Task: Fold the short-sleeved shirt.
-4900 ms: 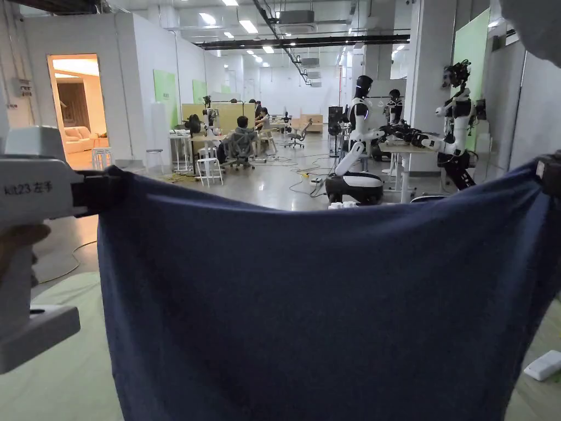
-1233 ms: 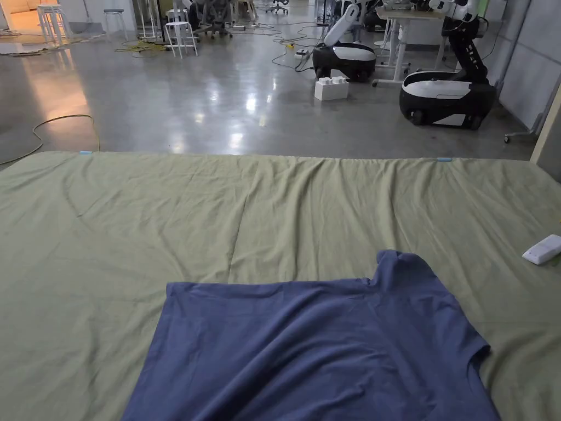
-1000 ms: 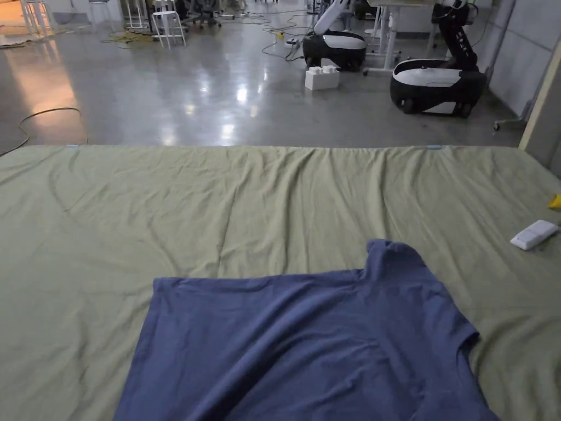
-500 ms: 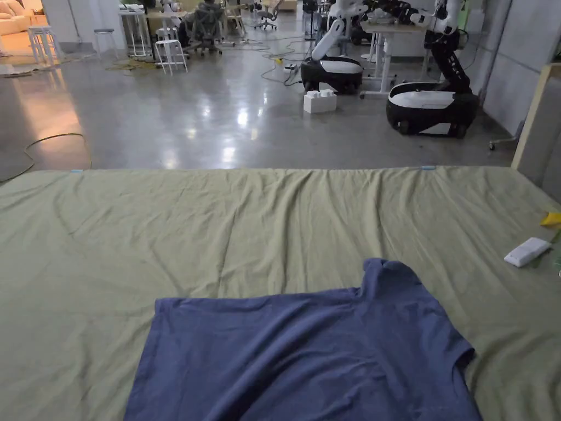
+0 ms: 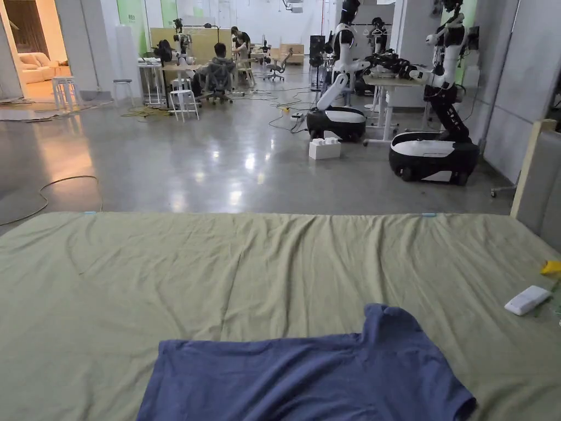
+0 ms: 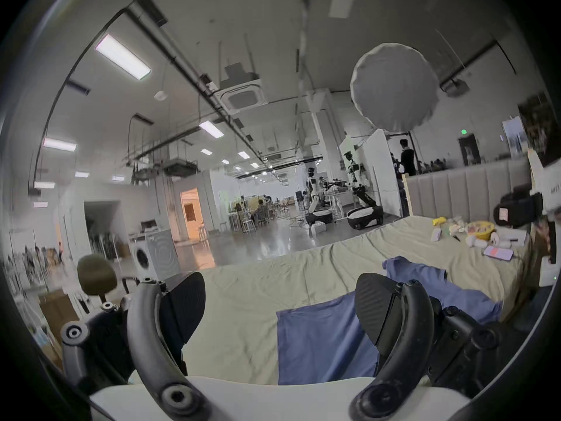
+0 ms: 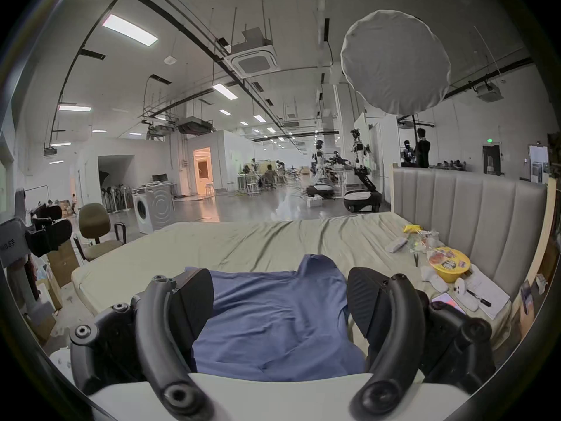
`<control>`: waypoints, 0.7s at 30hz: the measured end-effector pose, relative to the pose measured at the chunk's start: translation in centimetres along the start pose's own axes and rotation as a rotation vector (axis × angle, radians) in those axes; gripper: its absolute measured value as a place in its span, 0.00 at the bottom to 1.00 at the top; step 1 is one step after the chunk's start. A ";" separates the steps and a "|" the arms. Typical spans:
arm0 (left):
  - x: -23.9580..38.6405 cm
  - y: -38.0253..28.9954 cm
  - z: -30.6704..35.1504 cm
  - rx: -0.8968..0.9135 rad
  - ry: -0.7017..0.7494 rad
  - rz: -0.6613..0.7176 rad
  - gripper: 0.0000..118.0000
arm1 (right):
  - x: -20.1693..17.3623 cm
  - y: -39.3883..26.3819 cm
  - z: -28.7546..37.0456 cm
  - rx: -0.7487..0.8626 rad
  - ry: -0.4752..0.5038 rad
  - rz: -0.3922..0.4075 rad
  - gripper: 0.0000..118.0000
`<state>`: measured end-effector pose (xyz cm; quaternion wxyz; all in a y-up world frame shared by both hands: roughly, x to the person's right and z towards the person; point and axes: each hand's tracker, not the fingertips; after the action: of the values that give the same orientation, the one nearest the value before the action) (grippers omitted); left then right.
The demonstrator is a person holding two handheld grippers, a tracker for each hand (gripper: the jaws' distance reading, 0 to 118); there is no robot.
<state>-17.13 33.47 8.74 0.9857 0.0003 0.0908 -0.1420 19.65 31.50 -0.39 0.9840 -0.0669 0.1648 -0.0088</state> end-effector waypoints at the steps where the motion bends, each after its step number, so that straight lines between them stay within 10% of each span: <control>1: 0.3 0.3 0.1 -0.010 -0.023 -0.007 0.78 | -0.2 0.2 -0.1 -0.001 0.004 0.003 0.70; 5: 0.4 0.1 0.3 -0.045 -0.088 0.043 0.40 | -0.9 0.3 0.1 0.005 0.035 -0.014 0.24; 7: 0.4 0.3 0.3 -0.066 -0.141 0.083 0.02 | -1.2 0.3 0.0 -0.002 0.034 -0.023 0.03; 21: -0.9 0.2 0.0 -0.102 -0.114 0.162 0.00 | -1.2 0.4 0.4 -0.002 -0.019 -0.004 0.00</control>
<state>-17.92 33.93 8.88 0.9962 -0.0508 0.0412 -0.0566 18.63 31.99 0.31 0.9855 -0.0686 0.1550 -0.0102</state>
